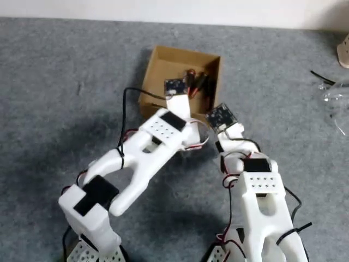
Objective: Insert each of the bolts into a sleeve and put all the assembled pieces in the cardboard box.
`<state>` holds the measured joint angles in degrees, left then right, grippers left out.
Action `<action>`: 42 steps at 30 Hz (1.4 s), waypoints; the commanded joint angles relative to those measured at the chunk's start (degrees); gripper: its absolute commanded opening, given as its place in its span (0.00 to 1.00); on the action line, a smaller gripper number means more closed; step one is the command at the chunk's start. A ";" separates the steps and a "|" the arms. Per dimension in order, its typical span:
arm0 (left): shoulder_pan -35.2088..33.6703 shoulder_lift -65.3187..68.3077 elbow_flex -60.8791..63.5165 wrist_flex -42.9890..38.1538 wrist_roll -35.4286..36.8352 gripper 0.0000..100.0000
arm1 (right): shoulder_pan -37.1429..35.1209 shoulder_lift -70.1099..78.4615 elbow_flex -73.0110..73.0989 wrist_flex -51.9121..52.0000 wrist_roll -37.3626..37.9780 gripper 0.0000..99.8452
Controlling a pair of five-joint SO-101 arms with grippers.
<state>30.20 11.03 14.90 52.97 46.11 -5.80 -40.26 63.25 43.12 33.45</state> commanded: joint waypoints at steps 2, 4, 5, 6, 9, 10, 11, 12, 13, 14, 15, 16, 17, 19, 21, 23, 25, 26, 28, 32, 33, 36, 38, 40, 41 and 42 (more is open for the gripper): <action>0.40 0.22 -5.05 0.44 0.62 0.06 | 0.75 -2.51 -0.84 -1.98 -0.79 0.00; 0.40 0.31 -5.32 0.44 0.88 0.11 | 0.75 -2.51 -0.92 -1.98 -0.79 0.00; 0.40 0.40 -5.32 0.44 2.11 0.11 | 0.75 -2.51 -0.92 -1.98 -0.79 0.00; -0.04 0.40 -5.32 0.44 3.16 0.11 | 0.75 -2.51 -0.84 -1.98 -0.79 0.00; -1.45 0.48 -4.97 0.53 4.66 0.11 | 0.75 -2.51 -0.75 -1.98 -0.79 0.00; -1.63 0.48 -4.79 0.53 4.84 0.11 | 0.75 -2.51 -0.66 -1.98 -0.79 0.00; -2.15 0.48 -4.70 0.97 5.36 0.12 | 0.75 -2.51 -0.66 -1.98 -0.79 0.00; -2.51 0.48 -4.88 2.37 5.89 0.12 | 0.75 -2.51 -0.66 -1.98 -0.79 0.00; -2.68 0.48 -5.14 3.78 6.24 0.12 | 0.75 -2.42 -0.66 -1.98 -0.79 0.00; -2.77 0.48 -5.23 5.10 6.24 0.12 | 0.75 -2.42 -0.66 -1.98 -0.79 0.00; -3.03 0.48 -5.23 6.24 6.24 0.12 | 0.75 -2.42 -0.66 -1.98 -0.79 0.00; -3.21 0.48 -5.23 7.03 6.24 0.12 | 0.75 -2.42 -0.66 -1.98 -0.79 0.00; -3.38 0.48 -4.97 7.30 6.24 0.12 | 0.75 -2.42 -0.66 -1.98 -0.79 0.00; -4.35 0.57 -4.79 7.47 6.24 0.12 | 0.75 -2.42 -0.66 -1.98 -0.79 0.00; -4.79 0.57 -4.79 7.47 6.24 0.12 | 0.75 -2.42 -0.66 -1.98 -0.79 0.00; -4.88 0.57 -4.79 7.47 6.24 0.12 | 0.75 -2.42 -0.66 -1.98 -0.79 0.00; -4.88 0.75 -4.79 7.47 6.24 0.12 | 0.75 -2.42 -0.66 -1.98 -0.79 0.00; -4.88 1.36 -4.97 7.47 6.24 0.12 | 0.75 -2.42 -0.66 -1.98 -0.79 0.00; -4.79 4.00 -6.11 7.03 6.24 0.12 | 0.66 -2.42 -0.66 -1.98 -0.79 0.00; -4.79 10.86 -10.77 7.03 6.24 0.12 | 0.66 -2.42 -0.66 -1.98 -0.79 0.00; -4.79 12.44 -12.44 7.03 6.24 0.12 | 0.66 -2.42 -0.66 -1.98 -0.79 0.00; -5.05 15.69 -17.19 8.79 6.24 0.12 | 0.66 -2.33 -0.57 -1.98 -0.79 0.00; -5.05 16.48 -20.79 11.34 6.24 0.12 | 0.66 -2.42 -0.57 -1.98 -0.79 0.00; -4.53 16.48 -24.31 15.03 6.07 0.12 | 0.66 -2.42 -0.57 -1.98 -0.79 0.00; -4.00 16.48 -26.15 16.88 5.98 0.12 | 0.66 -2.42 -0.57 -1.98 -0.79 0.00; -3.65 16.48 -28.35 18.73 5.98 0.12 | 0.66 -2.42 -0.57 -1.98 -0.79 0.00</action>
<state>25.98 28.44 -6.02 67.74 51.91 -5.89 -40.26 63.25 42.77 33.45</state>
